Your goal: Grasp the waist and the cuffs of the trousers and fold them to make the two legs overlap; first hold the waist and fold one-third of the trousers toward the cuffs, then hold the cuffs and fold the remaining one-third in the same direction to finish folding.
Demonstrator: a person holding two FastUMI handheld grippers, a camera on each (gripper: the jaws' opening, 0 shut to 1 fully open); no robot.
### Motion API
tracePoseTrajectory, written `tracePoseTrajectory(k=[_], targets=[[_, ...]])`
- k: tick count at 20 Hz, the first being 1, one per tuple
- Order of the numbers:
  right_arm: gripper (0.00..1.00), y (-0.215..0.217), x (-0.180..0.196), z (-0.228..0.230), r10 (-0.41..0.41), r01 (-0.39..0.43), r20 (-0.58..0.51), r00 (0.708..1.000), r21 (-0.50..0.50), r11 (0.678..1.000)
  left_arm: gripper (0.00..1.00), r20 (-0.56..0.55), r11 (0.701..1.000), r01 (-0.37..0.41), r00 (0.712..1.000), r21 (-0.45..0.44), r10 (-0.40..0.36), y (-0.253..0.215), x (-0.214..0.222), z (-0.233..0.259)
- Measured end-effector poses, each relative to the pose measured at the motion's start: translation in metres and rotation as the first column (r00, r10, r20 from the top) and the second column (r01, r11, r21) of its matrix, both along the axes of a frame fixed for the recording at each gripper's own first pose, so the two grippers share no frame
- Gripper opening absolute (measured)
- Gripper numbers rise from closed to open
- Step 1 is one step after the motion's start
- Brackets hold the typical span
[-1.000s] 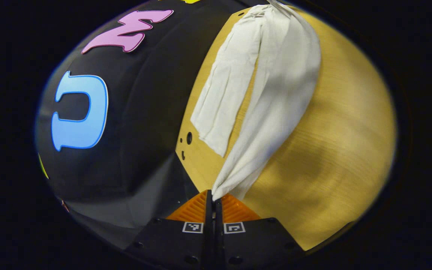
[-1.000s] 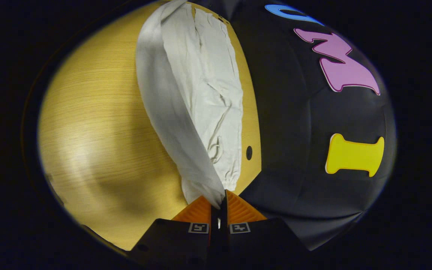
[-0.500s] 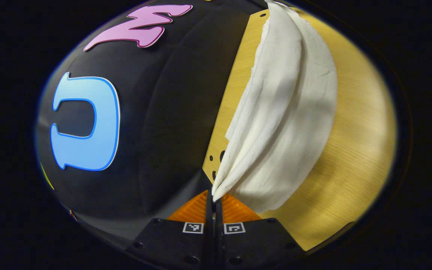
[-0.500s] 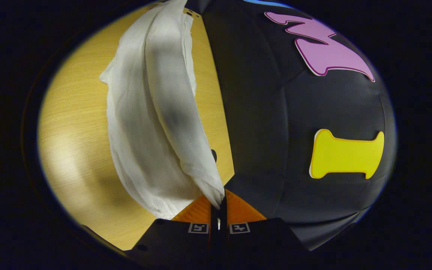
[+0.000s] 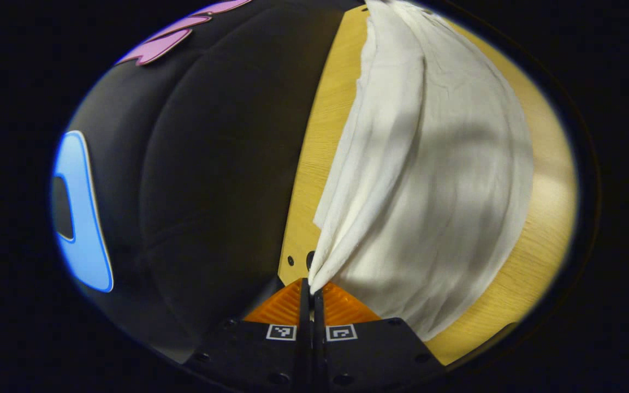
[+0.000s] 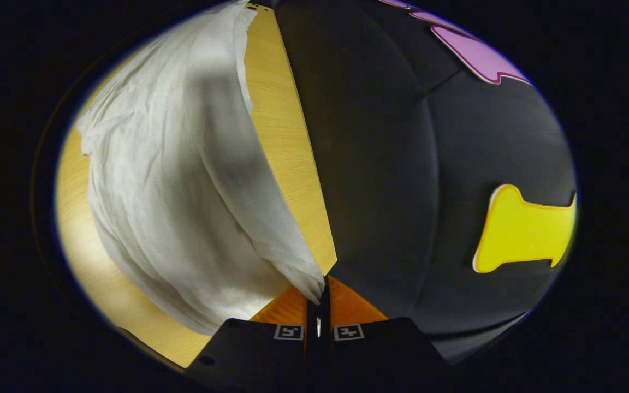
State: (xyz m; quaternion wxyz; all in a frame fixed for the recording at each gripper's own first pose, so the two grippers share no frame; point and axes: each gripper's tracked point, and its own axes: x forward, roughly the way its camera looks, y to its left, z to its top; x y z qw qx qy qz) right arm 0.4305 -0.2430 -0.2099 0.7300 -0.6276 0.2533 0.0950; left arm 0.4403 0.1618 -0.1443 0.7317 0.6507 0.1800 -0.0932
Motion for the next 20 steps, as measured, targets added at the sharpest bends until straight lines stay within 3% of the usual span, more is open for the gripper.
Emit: tracePoseTrajectory(k=[3, 5, 6, 7, 8, 10, 11, 12, 14, 15, 17, 20], targets=[[0.05, -0.004, 0.001, -0.025, -0.056, 0.058, -0.056, 0.997, 0.03, 0.998, 0.05, -0.044, 1.0, 0.004, 0.999, -0.02, -0.005, -0.004, 0.006, -0.019], [0.11, -0.001, -0.003, -0.031, -0.112, 0.122, -0.087, 0.99, 0.119, 0.985, 0.05, -0.055, 0.994, 0.006, 0.998, -0.105, -0.012, -0.014, -0.008, -0.021], [0.3, 0.0, -0.005, -0.032, -0.135, 0.148, -0.084, 0.987, 0.169, 0.974, 0.11, -0.039, 0.986, 0.021, 0.999, -0.167, -0.028, -0.016, -0.005, -0.015], [0.31, 0.0, -0.005, -0.028, -0.152, 0.164, -0.071, 0.986, 0.209, 0.964, 0.13, -0.016, 0.975, 0.031, 0.999, -0.218, -0.036, -0.018, -0.005, -0.011], [0.37, 0.001, -0.008, -0.026, -0.169, 0.182, -0.073, 0.983, 0.246, 0.952, 0.31, 0.002, 0.965, 0.026, 1.0, -0.262, -0.027, -0.017, -0.014, -0.006], [0.96, 0.003, -0.017, -0.021, -0.189, 0.205, -0.083, 0.979, 0.3, 0.932, 0.68, 0.031, 0.952, 0.011, 1.0, -0.307, -0.002, -0.015, -0.03, 0.009], [0.96, 0.003, -0.022, -0.02, -0.198, 0.214, -0.082, 0.977, 0.325, 0.921, 0.74, 0.034, 0.94, -0.005, 0.999, -0.34, 0.017, -0.015, -0.039, 0.012], [0.98, 0.003, -0.027, -0.02, -0.212, 0.229, -0.085, 0.973, 0.352, 0.908, 0.91, 0.046, 0.926, -0.022, 0.998, -0.378, 0.043, -0.015, -0.053, 0.017], [0.98, 0.001, -0.043, -0.02, -0.25, 0.266, -0.092, 0.964, 0.39, 0.882, 0.94, 0.07, 0.89, -0.061, 0.992, -0.452, 0.104, -0.008, -0.074, 0.023], [0.98, 0.0, -0.052, -0.022, -0.275, 0.292, -0.101, 0.956, 0.417, 0.861, 0.94, 0.087, 0.862, -0.062, 0.989, -0.504, 0.122, -0.009, -0.087, 0.028], [0.98, 0.001, -0.075, -0.033, -0.339, 0.355, -0.13, 0.932, 0.522, 0.776, 0.94, 0.123, 0.797, -0.06, 0.978, -0.6, 0.167, -0.009, -0.104, 0.041], [0.98, -0.004, -0.096, -0.035, -0.448, 0.434, -0.165, 0.879, 0.667, 0.605, 0.94, 0.134, 0.708, -0.062, 0.966, -0.704, 0.219, -0.01, -0.141, 0.053]])
